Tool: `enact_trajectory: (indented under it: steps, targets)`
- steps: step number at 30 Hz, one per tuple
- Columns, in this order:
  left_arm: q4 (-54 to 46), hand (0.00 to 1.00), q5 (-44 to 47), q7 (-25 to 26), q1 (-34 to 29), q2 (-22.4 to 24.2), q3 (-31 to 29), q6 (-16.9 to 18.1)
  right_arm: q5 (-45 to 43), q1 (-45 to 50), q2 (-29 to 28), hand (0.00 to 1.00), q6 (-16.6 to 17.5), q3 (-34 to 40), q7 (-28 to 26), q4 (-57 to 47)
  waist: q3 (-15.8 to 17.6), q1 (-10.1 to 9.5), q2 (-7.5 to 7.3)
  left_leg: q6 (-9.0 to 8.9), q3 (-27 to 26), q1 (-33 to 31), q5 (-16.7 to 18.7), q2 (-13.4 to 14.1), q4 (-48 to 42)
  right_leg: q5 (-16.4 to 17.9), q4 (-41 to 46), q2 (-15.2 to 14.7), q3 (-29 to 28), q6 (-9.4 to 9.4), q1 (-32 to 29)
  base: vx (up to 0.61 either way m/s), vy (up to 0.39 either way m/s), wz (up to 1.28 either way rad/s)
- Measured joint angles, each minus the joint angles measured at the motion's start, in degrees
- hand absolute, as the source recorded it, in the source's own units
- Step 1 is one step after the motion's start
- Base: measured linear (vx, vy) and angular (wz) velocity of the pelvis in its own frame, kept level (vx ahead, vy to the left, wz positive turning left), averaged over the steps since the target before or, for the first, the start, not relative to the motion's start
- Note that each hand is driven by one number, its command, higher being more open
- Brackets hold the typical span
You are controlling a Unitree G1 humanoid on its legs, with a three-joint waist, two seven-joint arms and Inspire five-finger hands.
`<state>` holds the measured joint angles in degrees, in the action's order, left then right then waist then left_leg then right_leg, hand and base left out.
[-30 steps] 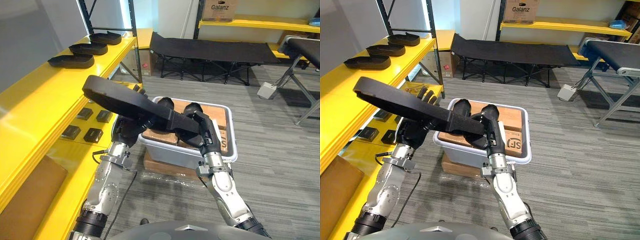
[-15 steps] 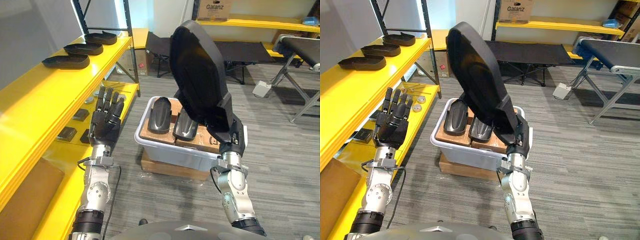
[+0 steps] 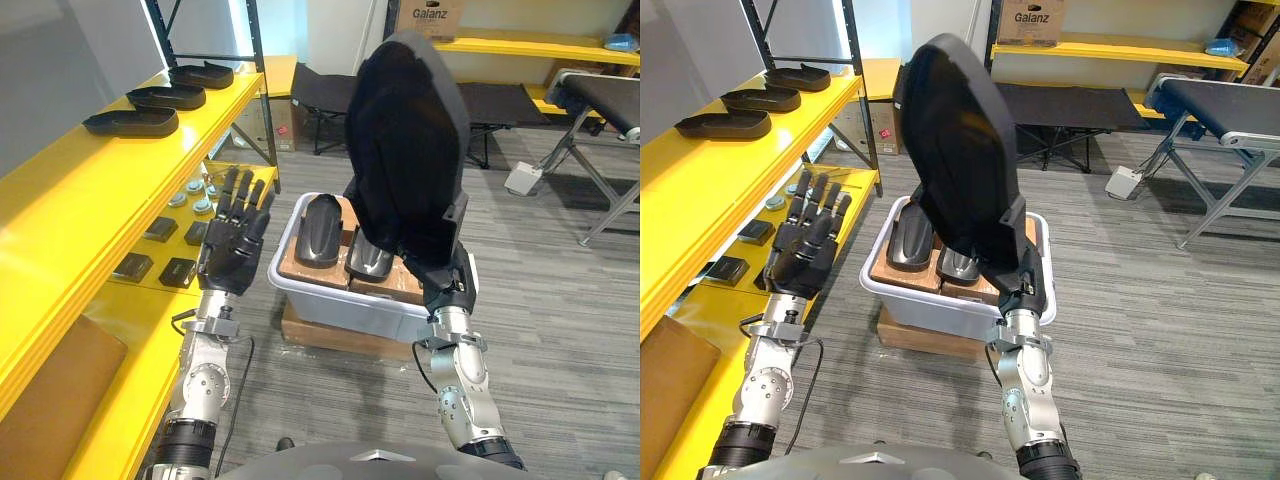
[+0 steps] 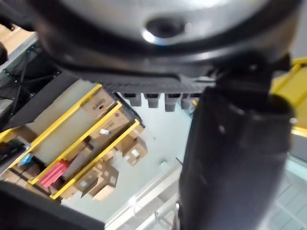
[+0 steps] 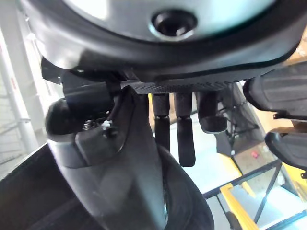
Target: Walk over and take three plastic housings, then place them on the shelf
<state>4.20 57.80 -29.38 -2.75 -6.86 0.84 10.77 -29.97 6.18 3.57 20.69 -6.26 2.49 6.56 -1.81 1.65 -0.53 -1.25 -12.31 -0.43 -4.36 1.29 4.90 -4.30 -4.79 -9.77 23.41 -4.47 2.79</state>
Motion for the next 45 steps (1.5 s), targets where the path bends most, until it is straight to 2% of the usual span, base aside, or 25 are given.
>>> enact_trajectory:
  steps: [8, 16, 24, 25, 34, 37, 41, 45]
  targets:
    - [0.00, 1.00, -3.94, -3.29, 1.29, 0.49, 6.37, 0.32, -2.33, -0.01, -1.30, 0.00, 0.00, -2.76, -1.88, -0.01, 0.00, 0.03, 0.00, -0.05, 0.01, 0.02, 0.03, 0.10, -0.02, -0.02, 0.01, 0.11, 0.02, -0.03, 0.03, 0.00, 0.000, 0.00]
    - [0.00, 1.00, -6.73, -2.96, 3.05, 1.36, 11.39, 0.48, -2.31, -0.95, -1.31, 0.00, 0.00, -7.79, -1.84, -0.01, 0.00, 0.03, 0.00, -0.07, 0.03, 0.06, 0.05, 0.11, -0.02, 0.01, 0.01, 0.12, 0.02, 0.02, 0.09, 0.00, 0.000, 0.00]
    - [0.00, 1.00, -6.69, -0.48, 3.35, 1.41, 12.93, 2.57, -2.44, -2.63, -1.58, 0.00, -0.10, -9.24, -0.89, -0.05, -0.01, -0.07, 0.01, -0.06, 0.18, 0.06, 0.05, 0.09, -0.03, 0.00, 0.02, 0.12, 0.14, 0.00, 0.17, 0.00, 0.000, 0.00]
    - [0.00, 0.00, -6.69, -0.31, 3.35, 1.41, 13.07, 2.83, -2.44, -2.70, -1.58, 0.00, -0.10, -9.37, -0.80, -0.05, -0.01, -0.06, 0.01, -0.06, 0.18, 0.06, 0.05, 0.09, -0.03, 0.00, 0.02, 0.12, 0.14, 0.00, 0.18, 0.00, 0.000, 0.00]
    - [-0.02, 0.00, -6.70, 4.48, 3.42, 1.39, 14.02, 6.12, -2.56, -3.03, -1.34, 0.00, -0.10, -11.99, 0.56, -0.18, -0.03, -0.02, 0.03, -0.06, 0.21, 0.10, 0.04, 0.07, -0.05, -0.02, 0.02, 0.11, 0.14, 0.02, 0.23, 0.00, 0.000, 0.00]
    - [-0.02, 0.00, -6.80, 6.57, 4.66, 1.39, 14.04, 7.06, -2.55, -3.10, -0.38, 0.00, -0.09, -14.98, 0.53, -0.53, -0.04, -0.03, 0.04, -0.06, 0.25, 0.08, 0.04, 0.07, -0.05, -0.01, 0.04, 0.11, 0.15, 0.03, 0.24, 0.00, 0.000, 0.00]
    - [-0.06, 0.00, -9.19, 9.00, 6.91, 1.37, 14.05, 10.49, -2.53, -3.11, -0.25, 0.00, -0.39, -19.00, 0.57, -1.85, -0.06, -0.02, 0.07, -0.05, 0.30, 0.08, 0.03, 0.04, -0.05, -0.01, 0.14, 0.08, 0.18, 0.02, 0.26, 0.00, 0.000, 0.00]
    - [-0.42, 0.00, -9.16, 8.92, 7.09, 1.34, 14.16, 10.36, -2.55, -3.18, -0.80, 0.00, -0.47, -18.56, 0.74, -2.28, -0.08, -0.06, 0.08, -0.02, 0.43, 0.08, 0.01, -0.07, -0.06, -0.02, 0.29, -0.02, 0.33, 0.00, 0.29, 0.00, 0.000, 0.00]
